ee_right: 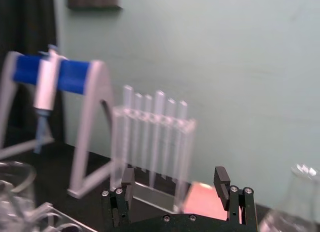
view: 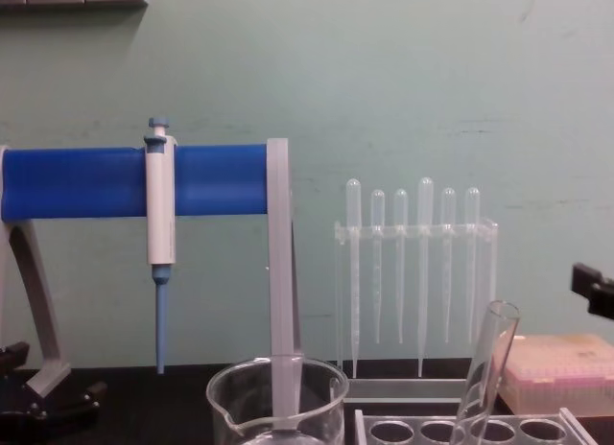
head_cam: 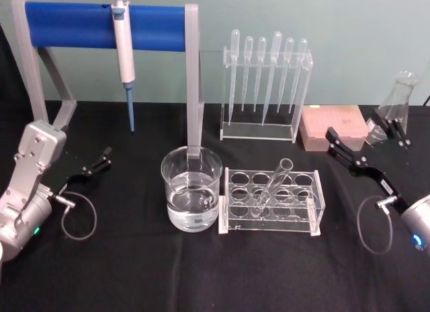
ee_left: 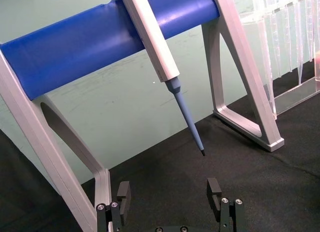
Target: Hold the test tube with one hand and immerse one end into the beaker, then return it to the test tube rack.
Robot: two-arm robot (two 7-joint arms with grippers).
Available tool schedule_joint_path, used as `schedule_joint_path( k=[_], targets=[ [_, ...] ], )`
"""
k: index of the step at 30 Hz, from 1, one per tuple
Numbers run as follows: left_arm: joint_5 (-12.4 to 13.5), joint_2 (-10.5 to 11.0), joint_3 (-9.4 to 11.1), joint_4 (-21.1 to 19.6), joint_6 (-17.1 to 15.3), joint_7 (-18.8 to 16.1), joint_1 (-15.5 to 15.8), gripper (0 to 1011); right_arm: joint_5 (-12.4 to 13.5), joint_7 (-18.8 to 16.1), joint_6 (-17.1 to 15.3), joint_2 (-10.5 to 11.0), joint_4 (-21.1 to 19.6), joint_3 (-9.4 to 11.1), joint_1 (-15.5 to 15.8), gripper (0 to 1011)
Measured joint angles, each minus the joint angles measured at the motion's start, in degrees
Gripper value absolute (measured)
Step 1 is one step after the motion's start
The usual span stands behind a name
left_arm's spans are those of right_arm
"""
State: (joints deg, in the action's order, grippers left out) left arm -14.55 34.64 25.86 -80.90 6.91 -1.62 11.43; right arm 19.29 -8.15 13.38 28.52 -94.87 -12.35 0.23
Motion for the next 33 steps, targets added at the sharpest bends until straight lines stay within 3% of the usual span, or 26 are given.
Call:
schedule_joint_path(
  k=[5, 12, 33],
  targets=[
    [0.0, 0.0, 0.0, 0.0, 0.0, 0.0, 0.0, 1000, -2.45, 3.06, -0.43, -2.34, 1.78, 0.38, 0.53, 1003],
    [0.0, 0.0, 0.0, 0.0, 0.0, 0.0, 0.0, 1000, -1.29, 0.74, 0.25, -3.98, 3.64, 0.37, 0.28, 1003],
    [0.0, 0.0, 0.0, 0.0, 0.0, 0.0, 0.0, 1000, -1.47, 1.19, -0.08, -3.76, 3.29, 0.29, 0.26, 1002]
  ],
)
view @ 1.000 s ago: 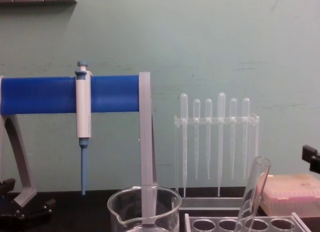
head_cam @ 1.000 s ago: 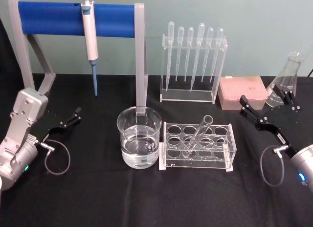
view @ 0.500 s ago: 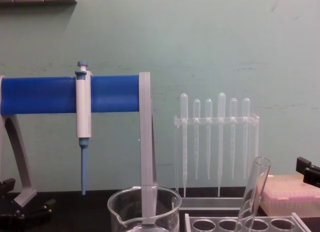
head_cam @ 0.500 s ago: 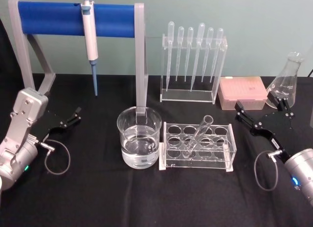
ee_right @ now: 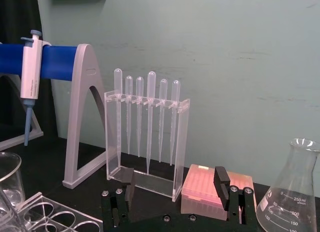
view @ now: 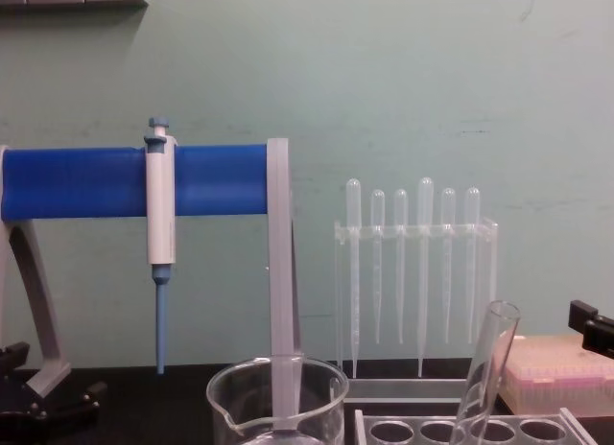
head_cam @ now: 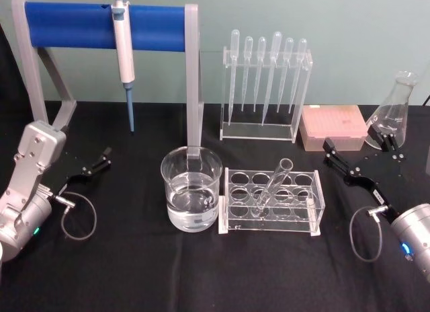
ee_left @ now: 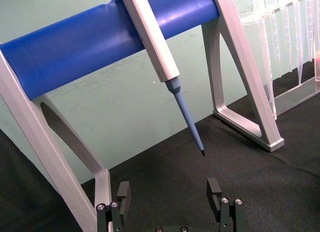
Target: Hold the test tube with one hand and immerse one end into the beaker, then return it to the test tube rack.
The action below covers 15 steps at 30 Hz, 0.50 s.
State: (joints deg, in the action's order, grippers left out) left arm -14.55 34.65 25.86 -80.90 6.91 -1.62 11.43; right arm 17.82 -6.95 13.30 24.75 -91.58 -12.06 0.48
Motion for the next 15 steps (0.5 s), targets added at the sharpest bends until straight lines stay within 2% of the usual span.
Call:
schedule_joint_path(
  k=[15],
  targets=[
    [0.0, 0.0, 0.0, 0.0, 0.0, 0.0, 0.0, 1000, -0.06, 0.09, -0.11, 0.07, -0.08, 0.0, 0.0, 1002]
  ],
)
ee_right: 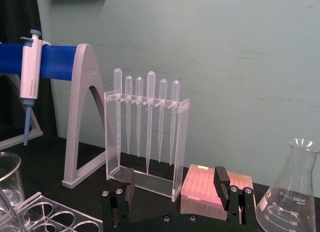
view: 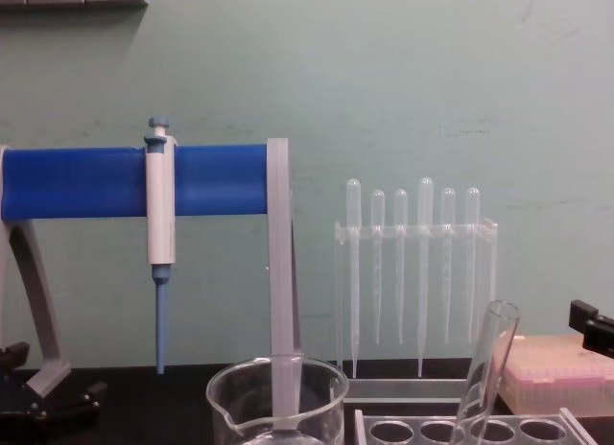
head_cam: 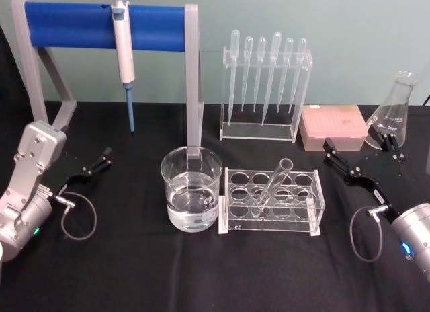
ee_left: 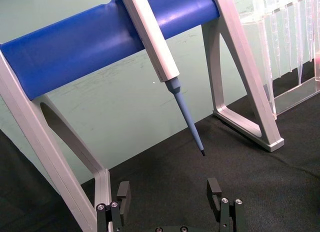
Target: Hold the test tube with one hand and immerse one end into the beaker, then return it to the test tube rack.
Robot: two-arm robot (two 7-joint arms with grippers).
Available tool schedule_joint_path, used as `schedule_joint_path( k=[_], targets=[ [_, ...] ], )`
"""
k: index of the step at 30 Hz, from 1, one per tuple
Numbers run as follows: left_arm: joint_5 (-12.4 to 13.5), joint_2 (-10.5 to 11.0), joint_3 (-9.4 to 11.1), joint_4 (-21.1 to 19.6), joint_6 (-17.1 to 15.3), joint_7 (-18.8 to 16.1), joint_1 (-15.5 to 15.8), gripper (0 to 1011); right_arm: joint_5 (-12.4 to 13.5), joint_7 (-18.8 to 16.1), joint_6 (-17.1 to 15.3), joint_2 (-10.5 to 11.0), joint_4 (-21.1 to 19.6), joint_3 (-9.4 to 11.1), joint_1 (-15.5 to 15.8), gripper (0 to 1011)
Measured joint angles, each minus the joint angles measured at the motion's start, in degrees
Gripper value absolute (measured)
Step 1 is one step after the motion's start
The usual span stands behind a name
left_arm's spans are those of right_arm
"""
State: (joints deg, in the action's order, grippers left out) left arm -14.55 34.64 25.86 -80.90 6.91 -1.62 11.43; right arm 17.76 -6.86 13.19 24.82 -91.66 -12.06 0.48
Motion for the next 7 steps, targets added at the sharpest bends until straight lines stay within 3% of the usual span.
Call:
schedule_joint_path(
  k=[7],
  targets=[
    [0.0, 0.0, 0.0, 0.0, 0.0, 0.0, 0.0, 1000, 0.0, 0.03, -0.02, 0.01, -0.02, 0.0, 0.0, 1002]
  ],
)
